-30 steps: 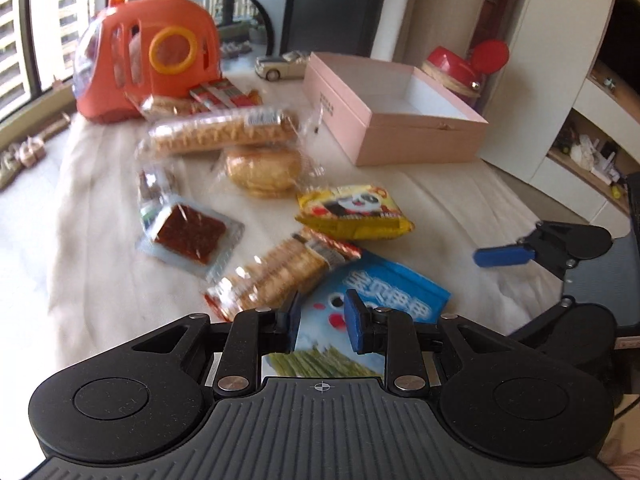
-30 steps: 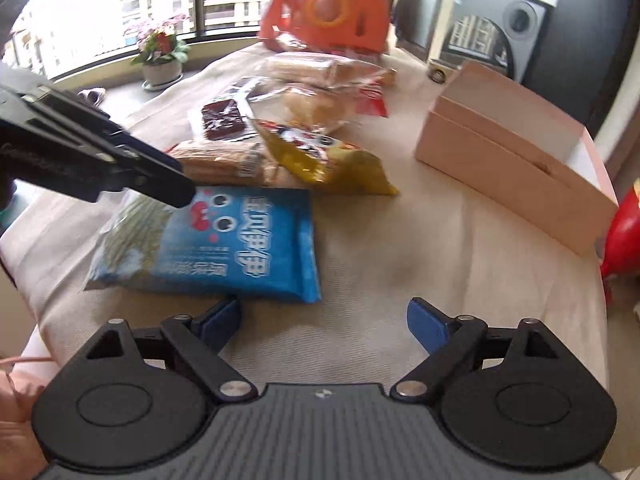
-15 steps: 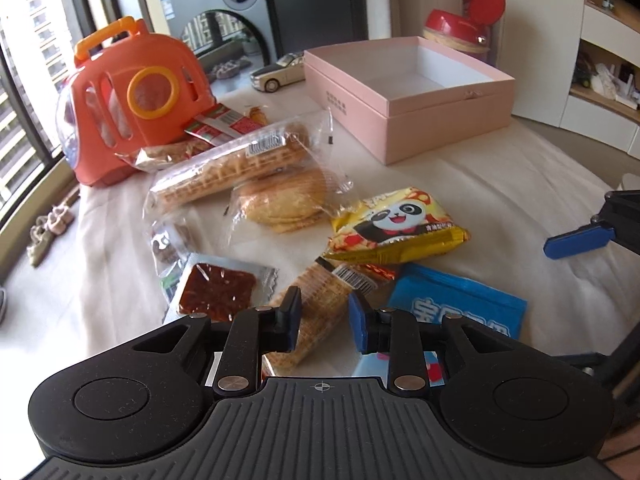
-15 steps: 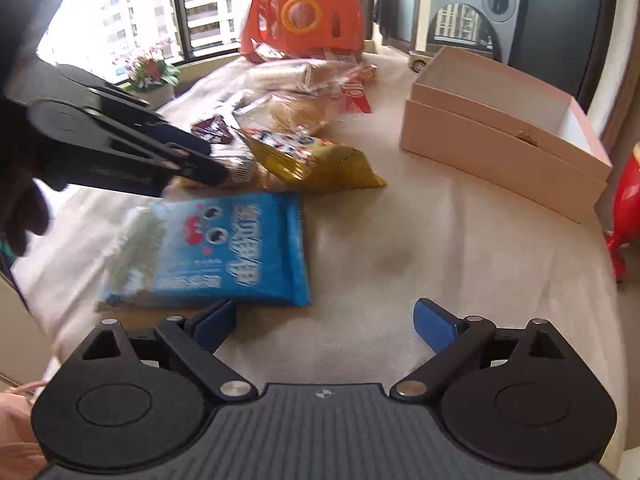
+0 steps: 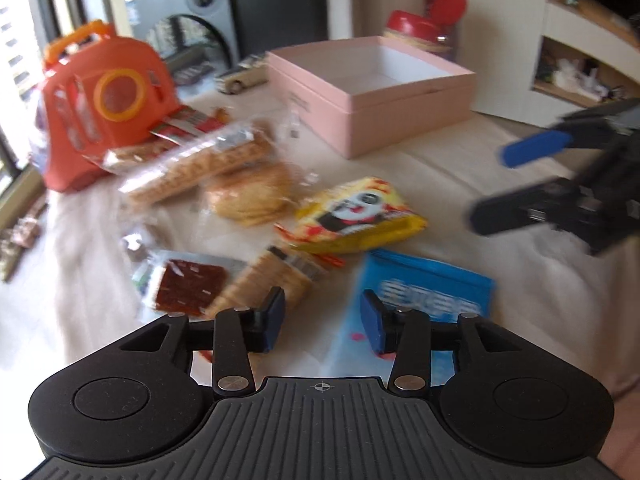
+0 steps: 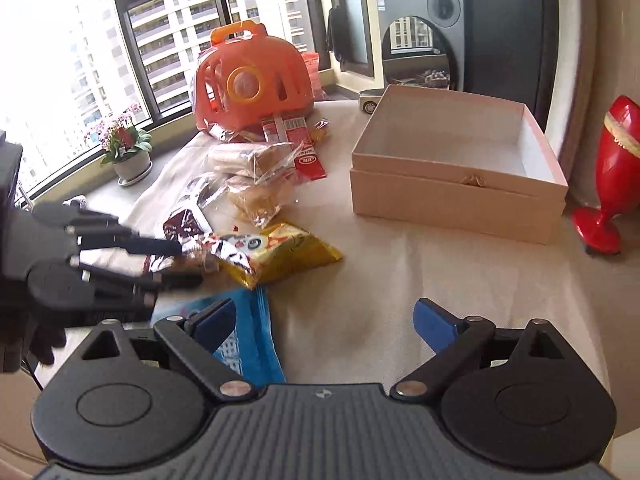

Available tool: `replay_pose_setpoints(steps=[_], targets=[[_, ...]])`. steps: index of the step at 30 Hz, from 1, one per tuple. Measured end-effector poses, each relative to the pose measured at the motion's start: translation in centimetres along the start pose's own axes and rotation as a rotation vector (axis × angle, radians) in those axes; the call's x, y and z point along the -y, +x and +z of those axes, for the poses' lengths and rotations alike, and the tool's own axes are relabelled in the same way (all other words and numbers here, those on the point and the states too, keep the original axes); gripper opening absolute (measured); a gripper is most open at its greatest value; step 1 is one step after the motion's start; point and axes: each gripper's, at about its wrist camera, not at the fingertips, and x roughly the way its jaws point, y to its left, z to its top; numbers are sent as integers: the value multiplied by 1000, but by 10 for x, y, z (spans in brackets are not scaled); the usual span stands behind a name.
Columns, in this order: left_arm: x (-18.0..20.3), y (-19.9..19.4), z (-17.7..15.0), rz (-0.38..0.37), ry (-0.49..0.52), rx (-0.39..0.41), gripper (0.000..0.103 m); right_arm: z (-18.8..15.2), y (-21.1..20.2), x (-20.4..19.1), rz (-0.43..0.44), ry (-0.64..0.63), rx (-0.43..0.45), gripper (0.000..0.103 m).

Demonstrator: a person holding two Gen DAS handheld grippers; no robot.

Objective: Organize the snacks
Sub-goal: 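Grasp the wrapped wafer biscuit with the left gripper while the right gripper grasps the jelly packet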

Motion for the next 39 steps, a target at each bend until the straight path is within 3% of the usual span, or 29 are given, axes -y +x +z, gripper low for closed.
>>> replay_pose_setpoints(steps=[2, 5, 7, 13, 20, 22, 26, 28, 32, 37, 39], targets=[[-1, -2, -2, -19, -15, 2, 45, 11, 9, -3, 12, 26, -23, 96], [-9, -8, -1, 79, -4, 58, 44, 25, 20, -6, 6, 69, -38, 96], [-23, -6, 5, 105, -31, 64, 41, 34, 22, -8, -5, 87, -27, 96], [-54, 16, 11, -47, -111, 53, 47, 56, 32, -15, -9, 152, -30, 96], [-67, 2, -15, -170, -214, 64, 44, 68, 49, -51, -11, 32, -59, 96], [-69, -9, -29, -120, -226, 76, 43, 72, 53, -66, 5, -19, -57, 96], [-72, -37, -53, 153, -226, 95, 43, 77, 69, -99, 81, -147, -74, 96], [-83, -48, -67, 228, -277, 85, 43, 77, 80, -117, 144, -220, -96, 96], [-96, -62, -85, 175, -379, 101, 43, 71, 114, -148, 162, -340, -124, 96], [-95, -66, -94, 153, -415, 125, 43, 67, 160, -166, 53, -348, -217, 96], [-96, -66, -97, 141, -430, 135, 43, 65, 164, -167, 59, -338, -230, 95]])
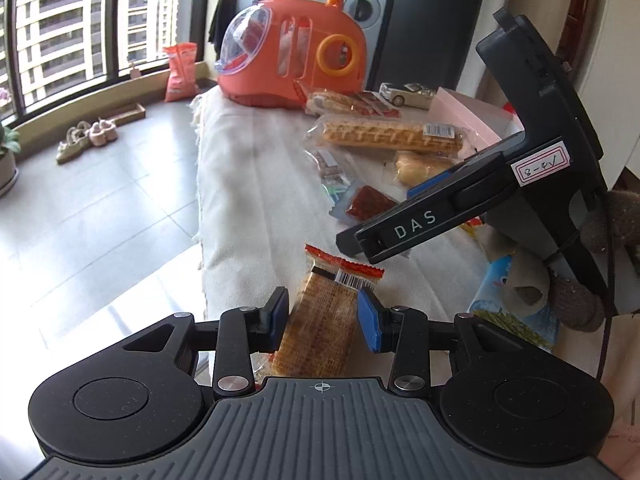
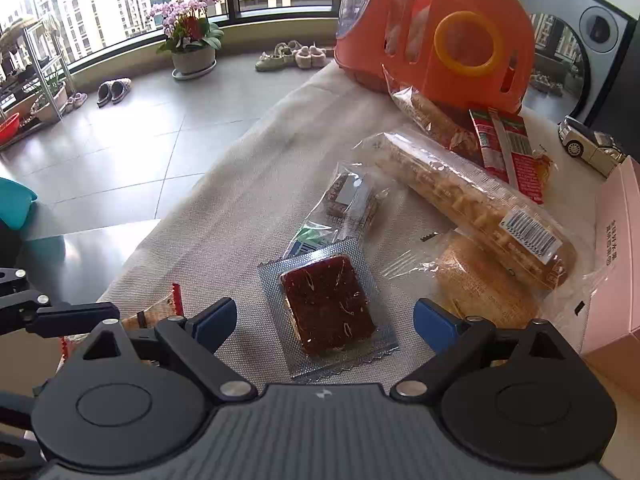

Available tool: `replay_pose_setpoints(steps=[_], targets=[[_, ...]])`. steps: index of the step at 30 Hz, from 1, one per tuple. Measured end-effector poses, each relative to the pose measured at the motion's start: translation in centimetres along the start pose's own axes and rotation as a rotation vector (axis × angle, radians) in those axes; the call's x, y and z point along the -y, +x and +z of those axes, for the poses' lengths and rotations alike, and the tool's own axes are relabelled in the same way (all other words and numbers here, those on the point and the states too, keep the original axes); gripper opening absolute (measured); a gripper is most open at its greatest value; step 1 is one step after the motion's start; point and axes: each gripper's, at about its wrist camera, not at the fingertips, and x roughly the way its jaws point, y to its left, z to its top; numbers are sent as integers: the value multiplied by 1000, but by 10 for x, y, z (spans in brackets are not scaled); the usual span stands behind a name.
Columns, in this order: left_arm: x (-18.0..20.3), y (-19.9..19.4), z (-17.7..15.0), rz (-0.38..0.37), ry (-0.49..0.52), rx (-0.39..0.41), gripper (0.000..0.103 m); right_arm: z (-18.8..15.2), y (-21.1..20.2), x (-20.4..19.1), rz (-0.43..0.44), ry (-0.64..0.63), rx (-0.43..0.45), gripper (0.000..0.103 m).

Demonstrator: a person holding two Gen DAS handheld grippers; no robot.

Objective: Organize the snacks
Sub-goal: 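Grasp the wrapped wafer biscuit with the left gripper while the right gripper grasps the jelly packet, then carry the wafer biscuit and jelly packet into the pink box and release both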

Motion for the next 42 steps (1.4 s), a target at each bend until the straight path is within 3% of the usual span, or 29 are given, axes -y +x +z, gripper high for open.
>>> replay_pose_setpoints(steps=[3, 4, 8, 13, 16, 20, 23, 31, 37, 42], targets=[[-5, -1, -3, -21, -32, 10, 44, -5, -4, -2, 2, 5, 10, 83], [-6, -1, -4, -26, -40, 12, 44, -7, -7, -4, 1, -13, 18, 69], [-5, 1, -6, -45, -50, -2, 47, -17, -29, -21, -68, -130, 64, 57], [15, 8, -13, 1, 31, 3, 43, -34, -70, -17, -86, -146, 118, 55], [22, 10, -12, 29, 28, 8, 42, -47, -99, -6, -119, -138, 169, 55], [30, 4, -3, -41, -22, 16, 40, -69, -136, 17, -161, -97, 216, 55], [54, -3, 7, -66, 25, 34, 40, -89, -158, 40, -199, -51, 233, 55], [158, 10, 31, -271, 203, -35, 40, -155, -189, 114, -295, 104, 209, 55], [214, 49, 83, -343, 235, -8, 40, -180, -200, 170, -355, 225, 228, 56], [227, 109, 156, -324, 153, 79, 40, -158, -199, 220, -373, 308, 309, 56]])
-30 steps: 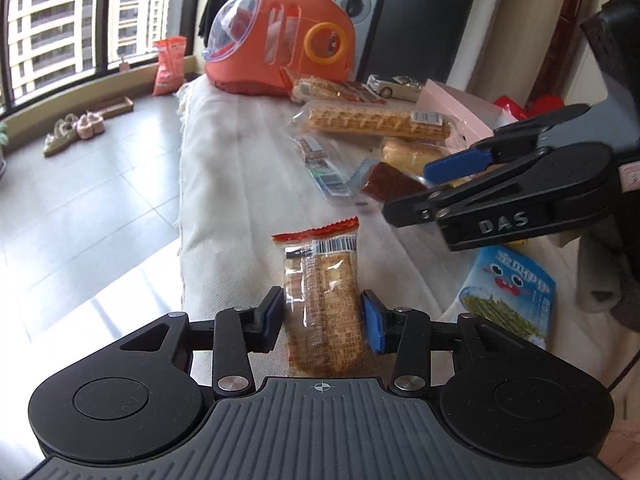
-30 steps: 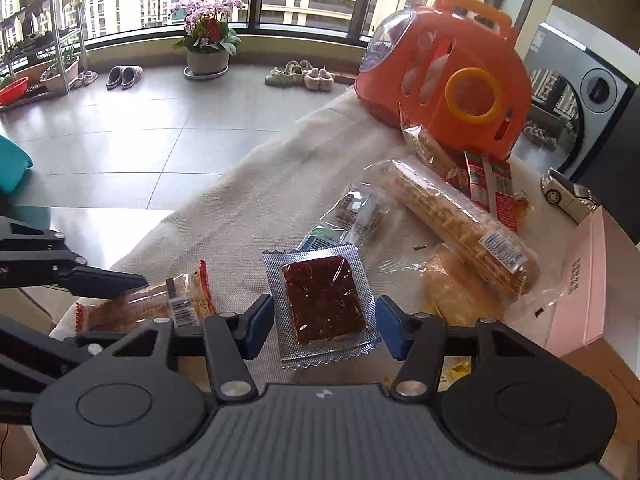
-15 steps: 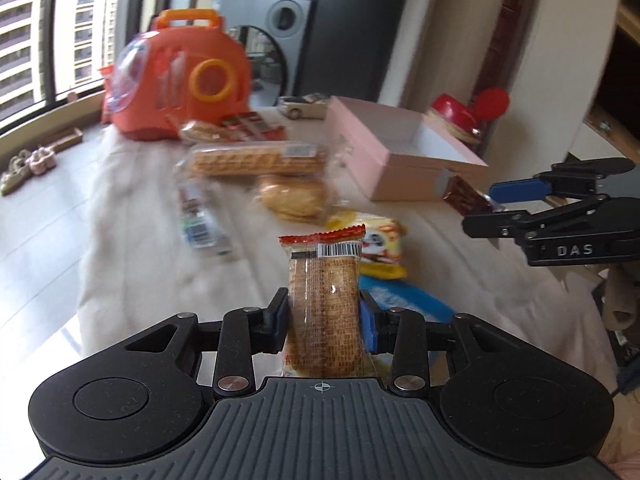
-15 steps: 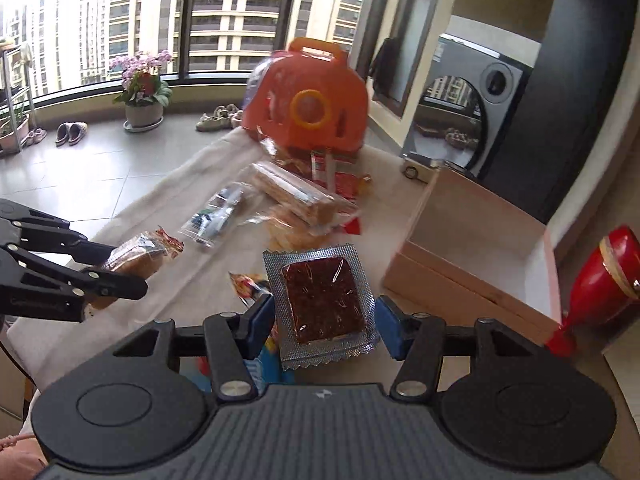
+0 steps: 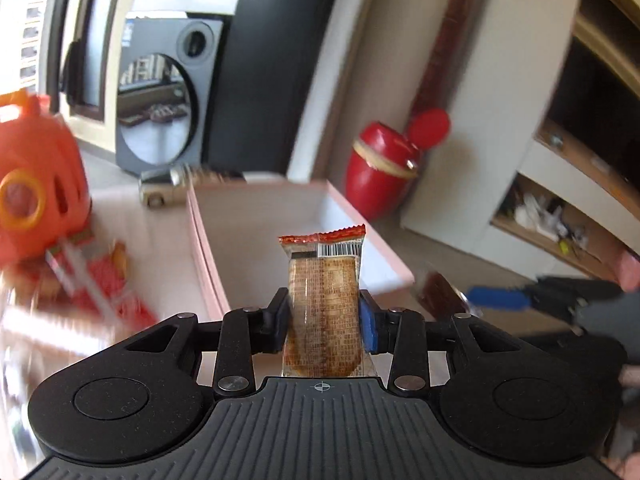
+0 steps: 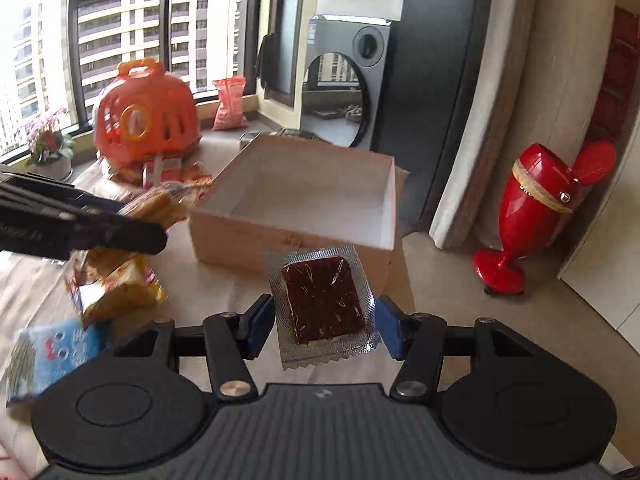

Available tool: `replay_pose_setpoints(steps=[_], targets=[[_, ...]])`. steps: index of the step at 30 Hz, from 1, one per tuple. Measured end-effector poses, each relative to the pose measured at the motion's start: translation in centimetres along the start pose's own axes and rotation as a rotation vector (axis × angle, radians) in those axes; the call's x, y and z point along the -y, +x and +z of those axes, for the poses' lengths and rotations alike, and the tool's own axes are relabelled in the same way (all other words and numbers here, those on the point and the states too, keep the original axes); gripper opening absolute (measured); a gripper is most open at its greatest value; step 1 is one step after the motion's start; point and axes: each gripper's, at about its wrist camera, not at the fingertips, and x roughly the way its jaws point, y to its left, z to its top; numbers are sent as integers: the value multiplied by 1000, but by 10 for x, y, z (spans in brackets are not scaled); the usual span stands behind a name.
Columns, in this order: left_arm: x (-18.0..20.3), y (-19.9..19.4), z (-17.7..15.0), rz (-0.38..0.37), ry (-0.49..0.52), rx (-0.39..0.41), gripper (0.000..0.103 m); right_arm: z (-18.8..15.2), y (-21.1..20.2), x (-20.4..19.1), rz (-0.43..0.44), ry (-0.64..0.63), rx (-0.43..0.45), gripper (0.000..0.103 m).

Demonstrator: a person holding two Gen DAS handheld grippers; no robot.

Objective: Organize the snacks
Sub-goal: 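Carry the wafer biscuit and jelly packet into the pink box and release both, then grasp the clear snack packet with the left gripper while the right gripper grasps the blue seaweed packet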

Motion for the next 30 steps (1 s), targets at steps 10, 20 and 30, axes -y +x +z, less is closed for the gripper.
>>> replay_pose_setpoints(steps=[10, 20, 30], targets=[[-60, 100, 76, 16, -235, -16, 43, 74, 107, 7, 45, 27, 48, 76], [-77, 33, 29, -6, -200, 4, 43, 33, 94, 21, 49, 172, -17, 86], [-87, -94, -87, 66, -204, -11, 43, -32, 45, -50, 89, 64, -91, 89]])
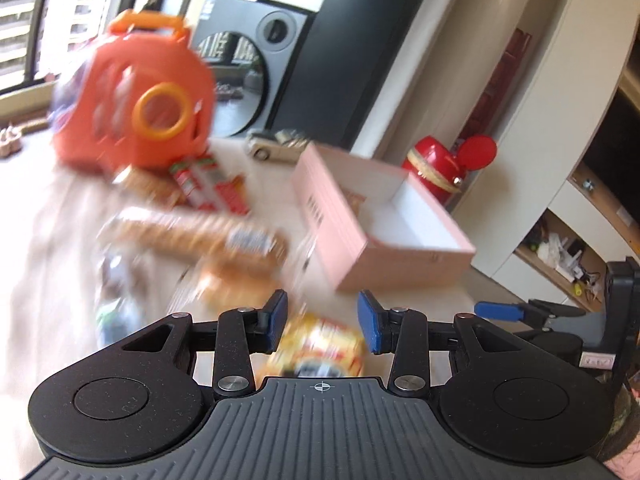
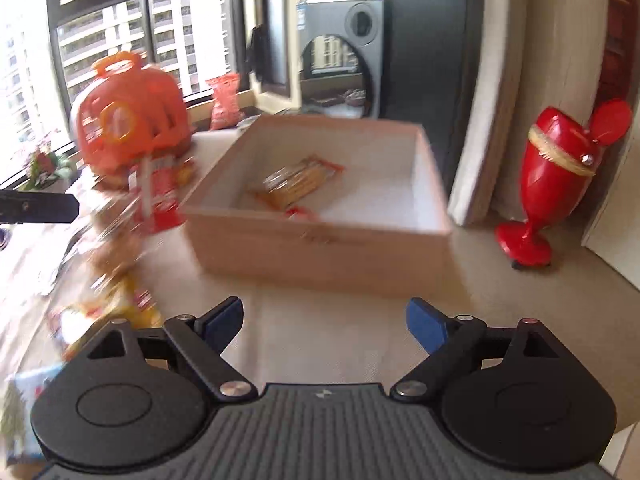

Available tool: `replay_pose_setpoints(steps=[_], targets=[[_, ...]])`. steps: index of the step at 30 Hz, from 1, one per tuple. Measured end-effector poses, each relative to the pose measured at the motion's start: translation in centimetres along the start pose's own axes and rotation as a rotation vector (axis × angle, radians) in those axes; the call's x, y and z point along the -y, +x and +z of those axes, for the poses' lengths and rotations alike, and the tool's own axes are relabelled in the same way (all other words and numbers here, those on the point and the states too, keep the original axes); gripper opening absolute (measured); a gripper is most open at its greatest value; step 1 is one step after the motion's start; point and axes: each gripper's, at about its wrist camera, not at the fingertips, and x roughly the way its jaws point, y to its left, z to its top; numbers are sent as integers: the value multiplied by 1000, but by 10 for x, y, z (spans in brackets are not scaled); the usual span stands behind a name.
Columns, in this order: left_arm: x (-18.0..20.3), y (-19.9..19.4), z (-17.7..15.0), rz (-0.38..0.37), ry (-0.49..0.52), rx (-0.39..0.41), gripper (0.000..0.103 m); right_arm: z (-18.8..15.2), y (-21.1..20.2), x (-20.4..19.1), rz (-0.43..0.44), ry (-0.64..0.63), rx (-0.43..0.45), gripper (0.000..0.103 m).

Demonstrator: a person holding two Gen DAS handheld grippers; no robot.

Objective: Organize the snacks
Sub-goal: 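Grasp the clear snack packet with the left gripper while the right gripper grasps the blue seaweed packet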

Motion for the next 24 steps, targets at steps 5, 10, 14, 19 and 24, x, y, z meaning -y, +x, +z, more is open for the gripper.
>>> replay_pose_setpoints(steps=[5, 10, 14, 19, 24], targets=[[-28, -16, -38, 59, -88, -34, 43, -25, -4, -41, 127, -30, -66, 89], [-54, -35, -36, 179, -143, 77, 43, -30, -14, -75, 137, -106, -59, 89], [-83, -29, -13, 244, -236, 135, 43, -26, -19, -86, 116, -133, -46, 89], [-98, 16, 17, 335, -187, 104, 43, -22, -20, -92, 131, -122, -48, 89], [-98, 55, 19, 391, -97, 36, 45, -23, -21, -97, 122, -143, -48, 89]])
